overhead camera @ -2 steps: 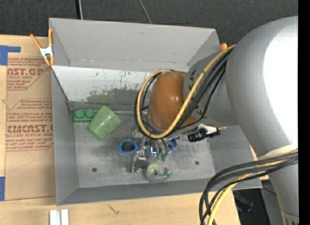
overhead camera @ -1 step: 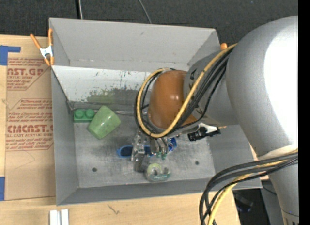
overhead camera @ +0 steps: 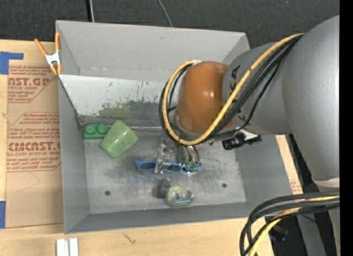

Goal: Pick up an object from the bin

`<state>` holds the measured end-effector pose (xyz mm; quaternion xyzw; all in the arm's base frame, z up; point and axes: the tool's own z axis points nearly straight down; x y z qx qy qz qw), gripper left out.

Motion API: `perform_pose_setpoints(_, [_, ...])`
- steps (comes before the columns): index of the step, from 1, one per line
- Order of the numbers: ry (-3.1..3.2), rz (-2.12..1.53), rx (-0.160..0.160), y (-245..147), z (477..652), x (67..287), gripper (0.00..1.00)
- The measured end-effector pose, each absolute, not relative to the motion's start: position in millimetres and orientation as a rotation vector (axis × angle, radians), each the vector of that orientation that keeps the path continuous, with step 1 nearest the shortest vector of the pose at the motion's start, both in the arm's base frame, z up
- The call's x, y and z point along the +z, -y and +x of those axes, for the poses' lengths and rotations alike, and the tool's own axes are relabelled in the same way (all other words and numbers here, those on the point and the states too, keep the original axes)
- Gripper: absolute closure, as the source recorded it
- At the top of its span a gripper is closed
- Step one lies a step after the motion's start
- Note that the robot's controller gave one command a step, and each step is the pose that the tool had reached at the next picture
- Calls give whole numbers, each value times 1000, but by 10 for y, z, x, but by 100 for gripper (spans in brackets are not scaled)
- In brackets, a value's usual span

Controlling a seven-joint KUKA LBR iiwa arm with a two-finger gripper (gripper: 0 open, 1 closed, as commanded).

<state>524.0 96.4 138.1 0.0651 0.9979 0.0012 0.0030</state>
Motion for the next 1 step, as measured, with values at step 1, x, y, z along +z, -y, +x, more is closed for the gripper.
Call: perform_pose_setpoints(1, [-3132, 204, 3, -968, 5245, 1526, 100])
